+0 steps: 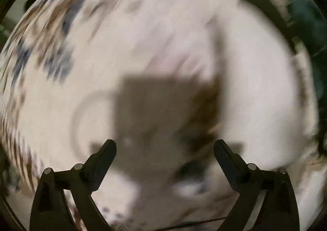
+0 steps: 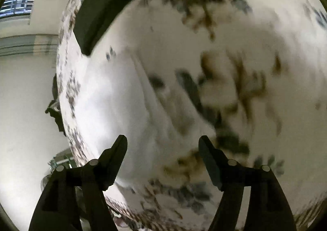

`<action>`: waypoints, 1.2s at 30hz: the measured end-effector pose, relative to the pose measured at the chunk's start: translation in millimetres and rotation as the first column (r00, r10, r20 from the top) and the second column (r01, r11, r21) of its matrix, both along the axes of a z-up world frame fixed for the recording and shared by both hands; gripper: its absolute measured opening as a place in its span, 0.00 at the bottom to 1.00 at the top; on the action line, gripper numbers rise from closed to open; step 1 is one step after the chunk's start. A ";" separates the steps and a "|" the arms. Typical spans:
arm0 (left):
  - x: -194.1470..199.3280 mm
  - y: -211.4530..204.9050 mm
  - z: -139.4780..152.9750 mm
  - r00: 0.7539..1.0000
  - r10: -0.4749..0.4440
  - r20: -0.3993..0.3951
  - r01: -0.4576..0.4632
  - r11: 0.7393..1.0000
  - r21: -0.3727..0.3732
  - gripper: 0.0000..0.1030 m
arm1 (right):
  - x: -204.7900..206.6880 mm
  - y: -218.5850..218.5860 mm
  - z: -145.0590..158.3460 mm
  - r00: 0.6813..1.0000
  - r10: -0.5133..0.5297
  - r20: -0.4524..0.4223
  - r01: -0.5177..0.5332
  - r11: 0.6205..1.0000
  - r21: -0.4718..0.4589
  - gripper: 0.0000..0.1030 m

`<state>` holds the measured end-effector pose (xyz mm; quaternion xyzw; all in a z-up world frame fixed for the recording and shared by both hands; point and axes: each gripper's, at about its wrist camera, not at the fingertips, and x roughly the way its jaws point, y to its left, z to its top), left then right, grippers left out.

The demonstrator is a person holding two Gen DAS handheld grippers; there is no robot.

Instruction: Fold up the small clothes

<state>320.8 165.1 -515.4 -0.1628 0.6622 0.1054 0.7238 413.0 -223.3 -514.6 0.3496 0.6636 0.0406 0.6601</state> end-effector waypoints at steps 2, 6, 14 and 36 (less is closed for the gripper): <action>-15.3 2.6 -31.1 0.998 0.034 -0.061 -0.034 0.999 0.003 0.95 | 44.2 8.0 -2.5 0.996 0.073 0.040 -0.073 0.997 -0.010 0.72; -8.2 2.2 -50.5 0.997 0.066 -0.045 -0.065 0.998 0.023 1.00 | 122.9 39.5 -43.4 0.968 0.251 0.027 -0.251 0.968 0.001 0.72; 22.9 8.1 -50.7 0.978 0.133 -0.161 -0.129 0.991 0.037 1.00 | 177.9 67.8 -52.1 0.962 0.259 0.086 -0.266 0.961 0.079 0.11; 134.3 -43.1 -22.0 0.997 0.054 0.050 -0.051 0.996 -0.067 1.00 | 68.8 -29.1 -32.5 0.975 0.211 -0.071 -0.196 0.965 0.172 0.54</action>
